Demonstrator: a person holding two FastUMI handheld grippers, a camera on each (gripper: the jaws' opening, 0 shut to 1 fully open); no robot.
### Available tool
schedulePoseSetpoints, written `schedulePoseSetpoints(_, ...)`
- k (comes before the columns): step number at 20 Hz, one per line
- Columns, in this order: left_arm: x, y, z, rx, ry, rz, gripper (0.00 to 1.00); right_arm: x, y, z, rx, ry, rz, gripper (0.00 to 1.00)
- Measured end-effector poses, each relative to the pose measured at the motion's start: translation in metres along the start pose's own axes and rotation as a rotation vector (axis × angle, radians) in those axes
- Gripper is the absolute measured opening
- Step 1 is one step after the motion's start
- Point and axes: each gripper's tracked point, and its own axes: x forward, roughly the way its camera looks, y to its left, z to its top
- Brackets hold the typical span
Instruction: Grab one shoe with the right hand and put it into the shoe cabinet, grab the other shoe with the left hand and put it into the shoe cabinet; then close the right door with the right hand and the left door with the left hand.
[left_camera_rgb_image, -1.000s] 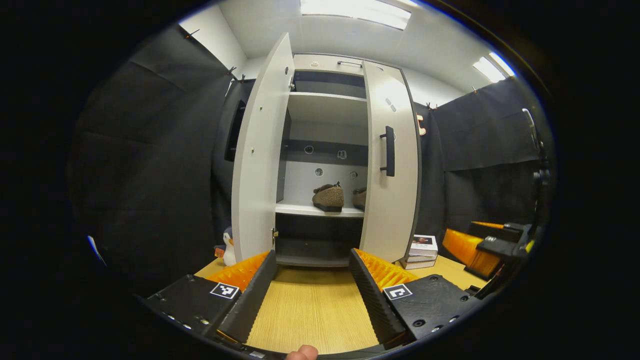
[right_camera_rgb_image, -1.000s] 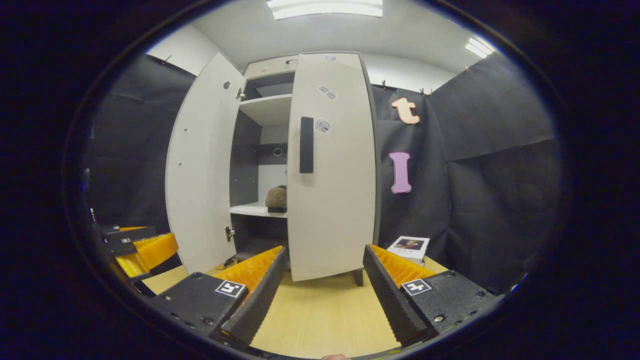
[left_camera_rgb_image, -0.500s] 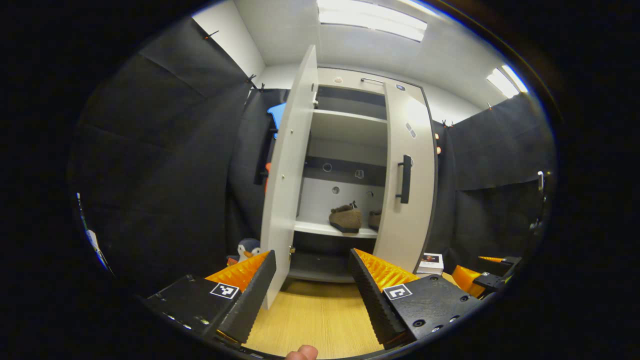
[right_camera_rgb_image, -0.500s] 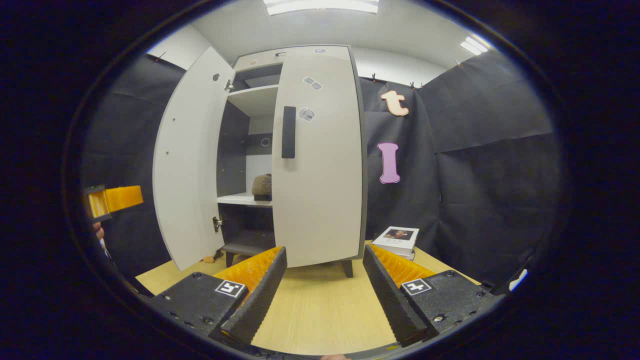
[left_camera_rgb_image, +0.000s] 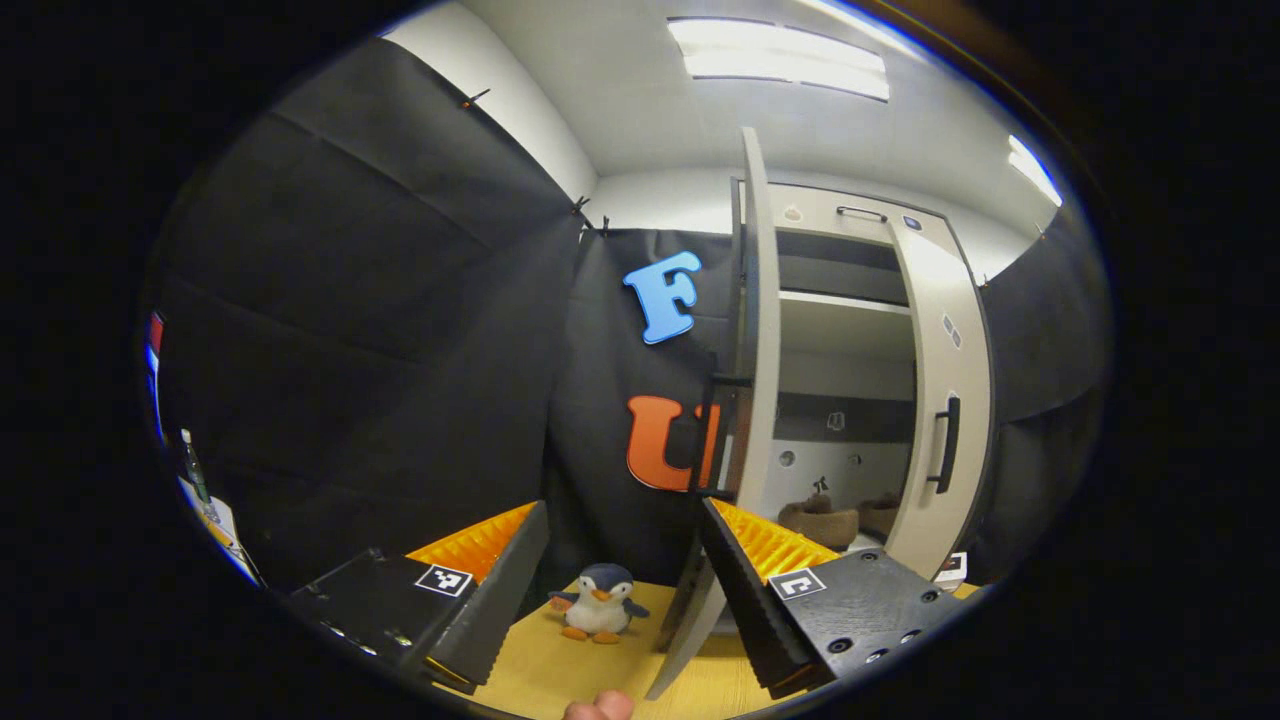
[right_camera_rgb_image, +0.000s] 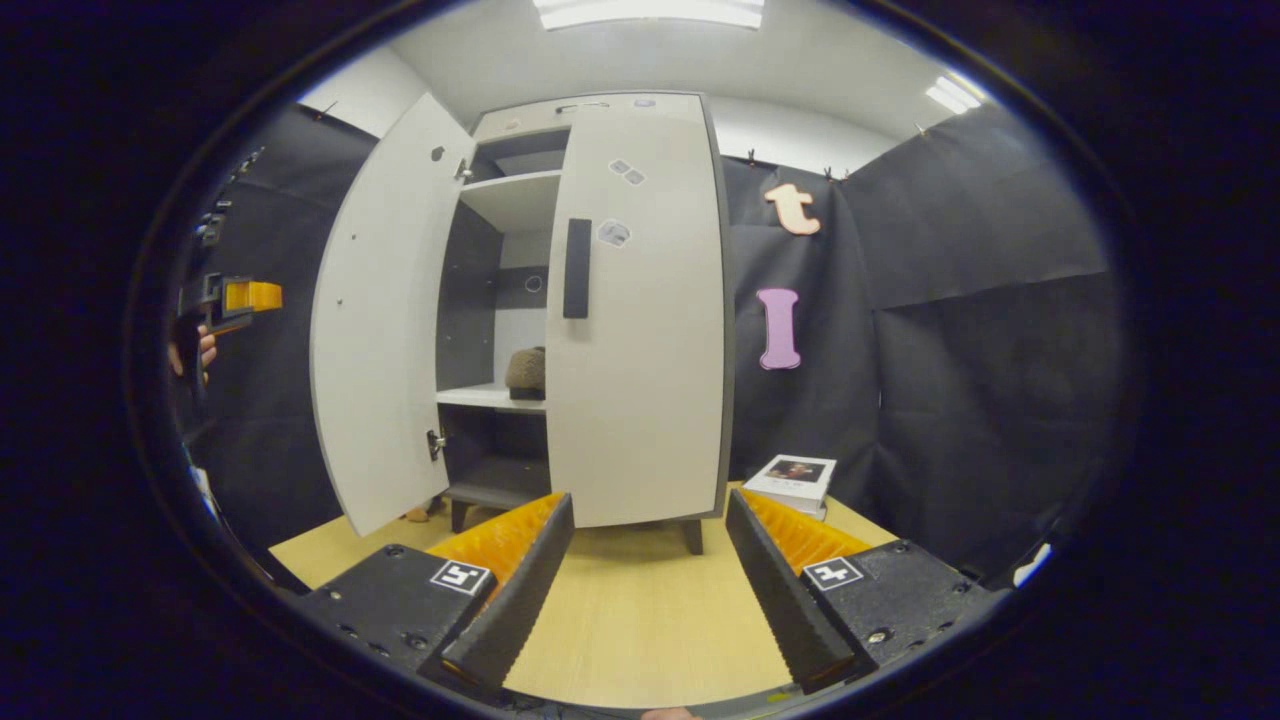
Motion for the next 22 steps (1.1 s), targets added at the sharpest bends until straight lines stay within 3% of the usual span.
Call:
schedulePoseSetpoints(2, 0.026, 0.007, 0.010, -0.007, -0.004, 0.003, 0.92, -0.001, -0.004, 0.005, -0.022, -0.007, -0.008, 0.94)
schedulePoseSetpoints(9, 0.086, 0.011, 0.017, -0.004, 0.008, -0.025, 0.92, 0.000, -0.034, 0.019, -0.029, -0.031, -0.089, 0.98)
schedulePoseSetpoints(13, 0.090, 0.005, 0.018, 0.020, -0.012, -0.017, 0.91, 0.001, -0.045, 0.015, -0.012, -0.021, -0.119, 0.98)
schedulePoseSetpoints(19, 0.091, 0.002, 0.013, -0.031, 0.013, -0.037, 0.92, 0.011, -0.048, 0.016, 0.006, -0.017, -0.119, 0.95)
schedulePoseSetpoints(21, 0.090, -0.004, 0.011, -0.045, 0.025, -0.065, 0.91, 0.012, -0.048, 0.019, 0.003, -0.030, -0.120, 0.99)
schedulePoseSetpoints(22, 0.088, -0.007, 0.010, -0.048, 0.031, -0.079, 0.90, 0.013, -0.049, 0.021, 0.000, -0.034, -0.122, 0.94)
